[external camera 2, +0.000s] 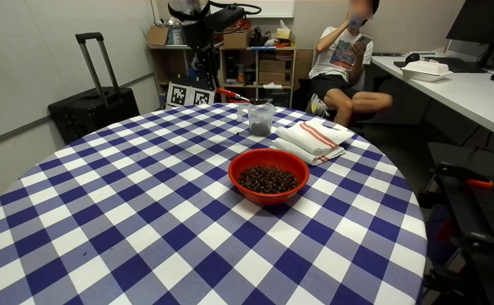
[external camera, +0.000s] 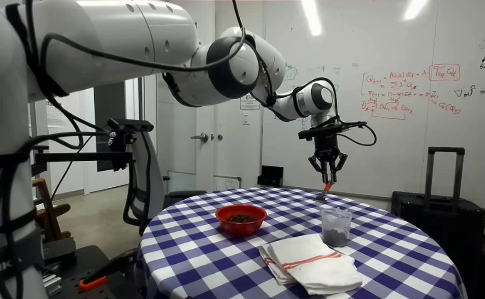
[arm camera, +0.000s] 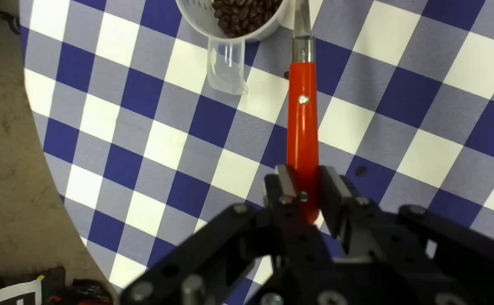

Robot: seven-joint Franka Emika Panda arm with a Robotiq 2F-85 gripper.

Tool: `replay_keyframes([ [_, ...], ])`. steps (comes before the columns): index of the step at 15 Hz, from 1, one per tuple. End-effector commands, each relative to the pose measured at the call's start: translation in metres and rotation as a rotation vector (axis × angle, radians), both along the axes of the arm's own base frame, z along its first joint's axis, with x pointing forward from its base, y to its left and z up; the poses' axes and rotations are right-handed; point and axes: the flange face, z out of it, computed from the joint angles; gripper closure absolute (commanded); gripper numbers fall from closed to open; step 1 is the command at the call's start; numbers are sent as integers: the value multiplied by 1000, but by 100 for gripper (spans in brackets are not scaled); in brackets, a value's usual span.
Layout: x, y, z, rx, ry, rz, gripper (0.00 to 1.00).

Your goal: Use the spoon to scoop up the contents in the bowl

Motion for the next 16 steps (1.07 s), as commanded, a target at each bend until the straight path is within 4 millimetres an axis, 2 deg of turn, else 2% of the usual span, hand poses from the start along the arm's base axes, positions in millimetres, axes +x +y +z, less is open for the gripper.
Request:
replay_keyframes([
  [1, 1, -9, 3, -29, -18, -40, 95],
  [16, 1, -28, -9, -143, -43, -131, 95],
])
